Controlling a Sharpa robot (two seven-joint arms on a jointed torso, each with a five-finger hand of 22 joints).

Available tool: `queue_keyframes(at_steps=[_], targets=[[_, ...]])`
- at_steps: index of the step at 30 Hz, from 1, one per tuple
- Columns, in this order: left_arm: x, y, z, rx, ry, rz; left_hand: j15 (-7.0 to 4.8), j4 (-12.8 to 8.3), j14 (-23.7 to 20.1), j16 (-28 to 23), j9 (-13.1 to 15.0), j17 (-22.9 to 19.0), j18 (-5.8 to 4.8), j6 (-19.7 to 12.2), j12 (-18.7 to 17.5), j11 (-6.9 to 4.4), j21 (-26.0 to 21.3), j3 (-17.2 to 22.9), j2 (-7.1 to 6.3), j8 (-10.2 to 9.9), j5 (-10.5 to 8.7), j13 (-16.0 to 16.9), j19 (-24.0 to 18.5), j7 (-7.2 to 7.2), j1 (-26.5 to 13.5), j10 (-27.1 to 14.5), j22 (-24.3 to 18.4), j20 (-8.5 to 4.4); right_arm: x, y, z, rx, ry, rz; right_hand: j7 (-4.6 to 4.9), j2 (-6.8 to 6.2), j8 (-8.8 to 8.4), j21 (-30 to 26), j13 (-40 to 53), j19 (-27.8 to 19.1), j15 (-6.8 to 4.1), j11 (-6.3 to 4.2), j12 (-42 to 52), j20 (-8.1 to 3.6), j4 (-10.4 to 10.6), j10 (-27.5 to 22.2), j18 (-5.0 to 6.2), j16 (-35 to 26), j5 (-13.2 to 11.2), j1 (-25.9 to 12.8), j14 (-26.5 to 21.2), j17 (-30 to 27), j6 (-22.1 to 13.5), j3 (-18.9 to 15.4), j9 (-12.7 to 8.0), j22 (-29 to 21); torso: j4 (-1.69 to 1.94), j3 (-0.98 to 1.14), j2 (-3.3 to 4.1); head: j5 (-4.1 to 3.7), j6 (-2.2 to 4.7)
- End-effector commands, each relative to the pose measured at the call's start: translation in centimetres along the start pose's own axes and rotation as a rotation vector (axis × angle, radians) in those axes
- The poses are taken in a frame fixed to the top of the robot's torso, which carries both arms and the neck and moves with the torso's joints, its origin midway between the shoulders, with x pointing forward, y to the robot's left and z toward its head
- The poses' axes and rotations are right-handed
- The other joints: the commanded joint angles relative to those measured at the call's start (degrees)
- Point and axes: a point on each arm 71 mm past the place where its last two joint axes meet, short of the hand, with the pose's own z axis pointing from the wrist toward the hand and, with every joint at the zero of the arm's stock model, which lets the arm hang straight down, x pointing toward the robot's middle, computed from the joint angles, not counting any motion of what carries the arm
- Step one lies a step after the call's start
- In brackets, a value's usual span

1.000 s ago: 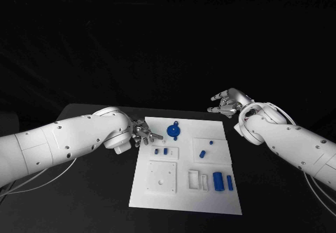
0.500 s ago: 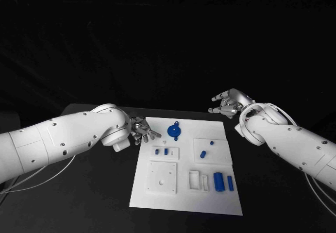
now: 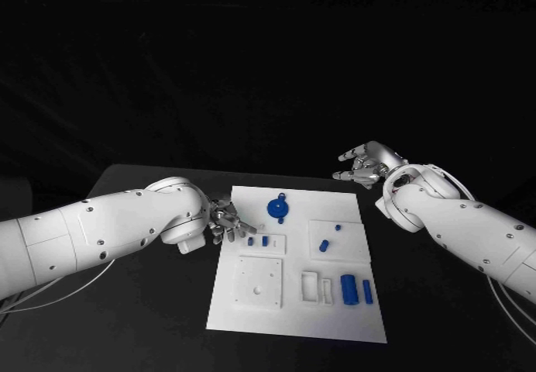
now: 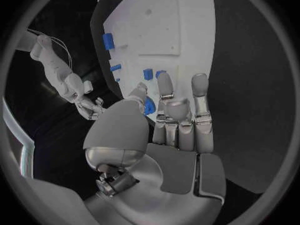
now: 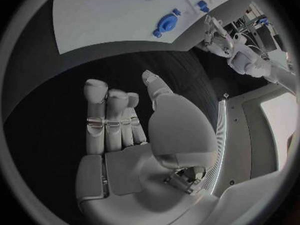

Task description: Assemble the parts on the task board

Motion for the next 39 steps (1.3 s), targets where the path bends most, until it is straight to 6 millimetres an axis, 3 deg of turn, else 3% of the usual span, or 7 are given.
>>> queue_keyframes(at_steps=[1,10,26,30,35,39], targets=[[0.3,0.0,0.0,-0.006,-0.007,0.056,0.22,2.2,-0.2,0.0,-0.3,0.2,0.35,0.0,0.0,0.47,-0.4,1.0,-1.51,0.5,-0.47,0.1,0.2,0.27,0.0,2.4,0.9,0.38,0.1,0.1,0.0,-0.012,0.005,-0.006,0.07,0.07,0.14,-0.3,0.0,2.8,0.1,-0.04,-0.1,0.23,0.2,-0.2,0.76,-0.3,0.2,-0.5,-0.1,0.0,0.4,0.3,0.0,0.0,0.02,0.01,-0.01,-0.07,-0.1],[1.0,0.3,0.3,-0.026,-0.002,0.077,0.14,5.3,-0.1,0.1,-0.2,0.4,0.3,0.0,0.1,0.41,-0.3,1.5,-3.01,1.2,-0.7,0.2,0.2,0.15,-0.1,2.4,1.0,0.31,0.1,0.1,0.0,-0.011,0.005,-0.006,0.07,0.07,0.14,-0.3,0.0,2.8,0.1,-0.04,-0.1,0.23,0.2,-0.2,0.76,-0.3,0.2,-0.5,-0.1,0.0,0.4,0.3,0.0,0.0,0.0,0.04,-0.01,-0.08,-0.17],[2.4,0.1,1.5,-0.033,0.026,0.092,0.13,6.3,-0.2,0.1,-0.1,0.4,0.28,-0.2,0.1,0.43,-0.3,1.5,-3.09,1.3,-0.77,0.2,0.3,0.16,-0.2,2.3,0.9,0.25,0.2,0.2,0.0,-0.013,0.004,-0.004,0.07,0.07,0.14,-0.3,0.0,2.8,0.1,-0.04,-0.1,0.23,0.2,-0.2,0.76,-0.3,0.2,-0.5,-0.1,0.0,0.4,0.3,0.0,0.0,-0.02,0.04,0.0,-0.24,-0.34],[2.5,0.0,1.6,-0.032,0.03,0.094,0.14,5.3,-0.2,0.1,0.0,0.4,0.27,-0.3,0.1,0.44,-0.3,1.2,-2.41,1.5,-0.74,0.2,0.2,0.17,-0.3,2.3,1.0,0.26,0.2,0.2,0.0,-0.014,0.005,-0.004,0.07,0.07,0.14,-0.3,0.0,2.8,0.1,-0.04,-0.1,0.23,0.2,-0.2,0.76,-0.3,0.2,-0.5,-0.1,0.0,0.4,0.3,0.0,0.0,-0.02,0.06,-0.02,-0.27,-0.38],[2.5,-0.1,1.7,-0.033,0.03,0.095,0.11,2.6,-0.2,0.2,0.3,0.6,0.26,-0.3,0.2,0.41,-0.3,0.6,-0.54,1.8,-0.7,0.3,0.2,0.13,-0.4,2.4,0.9,0.24,0.2,0.2,0.0,-0.013,0.005,-0.004,0.07,0.07,0.14,-0.3,0.0,2.8,0.1,-0.04,-0.1,0.23,0.2,-0.2,0.76,-0.3,0.2,-0.5,-0.1,0.0,0.4,0.3,0.0,0.0,0.01,0.08,-0.02,-0.32,-0.42],[2.5,-0.2,1.7,-0.033,0.03,0.096,0.1,-0.9,-0.1,0.2,0.5,0.6,0.27,-0.4,0.2,0.39,-0.3,-0.8,2.24,1.9,-0.49,0.3,0.2,0.11,0.3,2.3,1.0,0.25,0.2,0.2,0.0,-0.013,0.006,-0.004,0.08,0.07,0.14,-0.4,-0.1,2.8,0.1,-0.05,-0.2,0.22,0.2,-0.3,0.76,-0.4,0.3,-0.6,-0.1,-0.1,0.4,0.5,0.0,-0.1,-0.02,0.05,-0.02,-0.39,-0.39]])
